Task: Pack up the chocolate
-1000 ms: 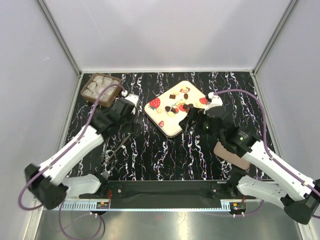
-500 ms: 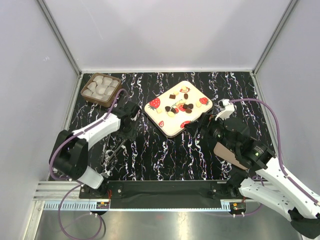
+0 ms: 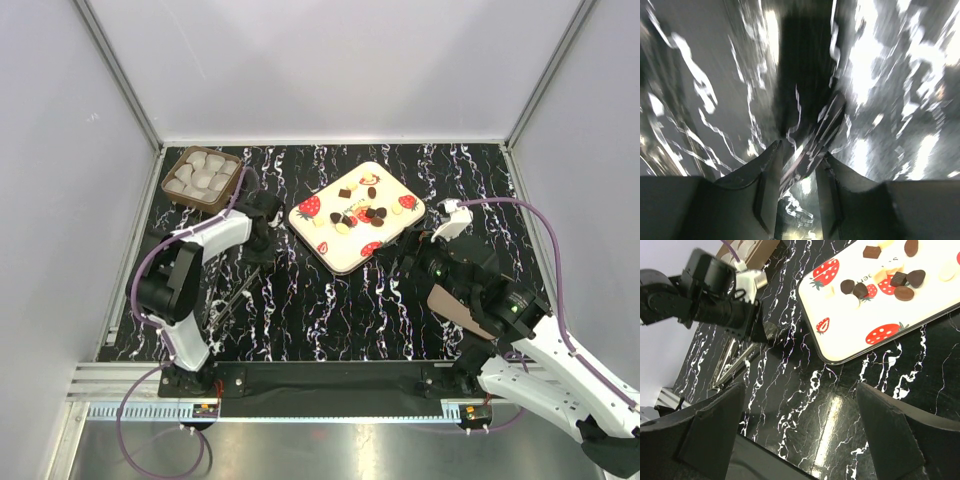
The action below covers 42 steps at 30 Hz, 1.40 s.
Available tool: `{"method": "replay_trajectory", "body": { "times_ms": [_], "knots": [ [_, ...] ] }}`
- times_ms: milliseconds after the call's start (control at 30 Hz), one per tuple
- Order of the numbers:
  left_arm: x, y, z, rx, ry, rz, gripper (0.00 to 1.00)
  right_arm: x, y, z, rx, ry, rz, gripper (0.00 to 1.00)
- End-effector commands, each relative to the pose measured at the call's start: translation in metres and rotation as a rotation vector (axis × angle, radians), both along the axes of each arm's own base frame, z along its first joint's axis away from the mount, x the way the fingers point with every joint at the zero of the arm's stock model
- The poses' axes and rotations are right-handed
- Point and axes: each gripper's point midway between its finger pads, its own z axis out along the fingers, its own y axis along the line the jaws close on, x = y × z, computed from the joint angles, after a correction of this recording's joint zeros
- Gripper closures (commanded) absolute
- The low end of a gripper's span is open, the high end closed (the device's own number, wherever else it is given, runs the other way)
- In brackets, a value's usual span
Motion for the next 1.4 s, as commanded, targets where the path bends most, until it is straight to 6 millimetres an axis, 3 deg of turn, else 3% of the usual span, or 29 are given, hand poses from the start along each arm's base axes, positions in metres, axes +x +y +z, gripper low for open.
{"method": "replay_trajectory", "body": {
  "times_ms": [0,67,100,200,300,433,500,600,733,967,1067,1167,1267,1367],
  "knots": [
    [0.036,-0.006,0.025,-0.029,-0.112,0.029,0.61,0.002,-0.006,0.014,-0.006,-0.043,-0.02,0.0],
    [0.037,-0.006,0.034,-0.032,-0.129,0.034,0.53,0.002,-0.008,0.016,-0.008,-0.045,-0.025,0.01],
    [0.037,-0.006,0.045,-0.043,-0.155,0.031,0.43,0.002,-0.009,0.017,-0.004,-0.044,-0.03,0.0],
    [0.031,0.01,0.067,0.005,-0.208,0.035,0.3,0.0,-0.01,0.015,0.008,-0.038,-0.032,0.0],
    [0.013,0.029,0.078,0.049,-0.193,0.044,0.24,-0.003,-0.007,0.014,0.024,-0.031,-0.02,0.0],
    [-0.016,0.056,0.072,0.101,-0.126,0.085,0.2,-0.006,-0.002,0.01,0.032,-0.005,0.005,0.0],
    [-0.027,0.07,0.068,0.121,-0.109,0.11,0.27,-0.01,-0.001,0.01,0.038,0.017,0.019,0.0],
    [-0.044,0.061,0.053,0.049,-0.06,0.072,0.31,-0.015,-0.002,0.011,0.048,0.026,0.023,0.0],
    [-0.048,0.042,0.037,-0.031,-0.016,0.035,0.37,-0.018,-0.008,0.013,0.065,0.023,0.007,0.0],
    [-0.048,0.035,0.01,-0.033,0.08,0.04,0.52,-0.02,-0.014,0.013,0.068,0.03,-0.015,0.0],
    [-0.046,0.033,0.003,-0.035,0.1,0.042,0.57,-0.019,-0.018,0.012,0.061,0.022,-0.034,0.0],
    [-0.04,0.032,0.0,-0.032,0.099,0.044,0.71,-0.017,-0.02,0.011,0.045,0.016,-0.042,0.0],
    [-0.028,0.026,0.004,-0.049,0.07,0.036,0.81,-0.015,-0.02,0.011,0.032,0.005,-0.046,0.0],
    [-0.001,0.019,0.017,-0.061,0.01,0.028,0.87,-0.01,-0.019,0.01,0.02,0.004,-0.051,0.0]
  ]
}}
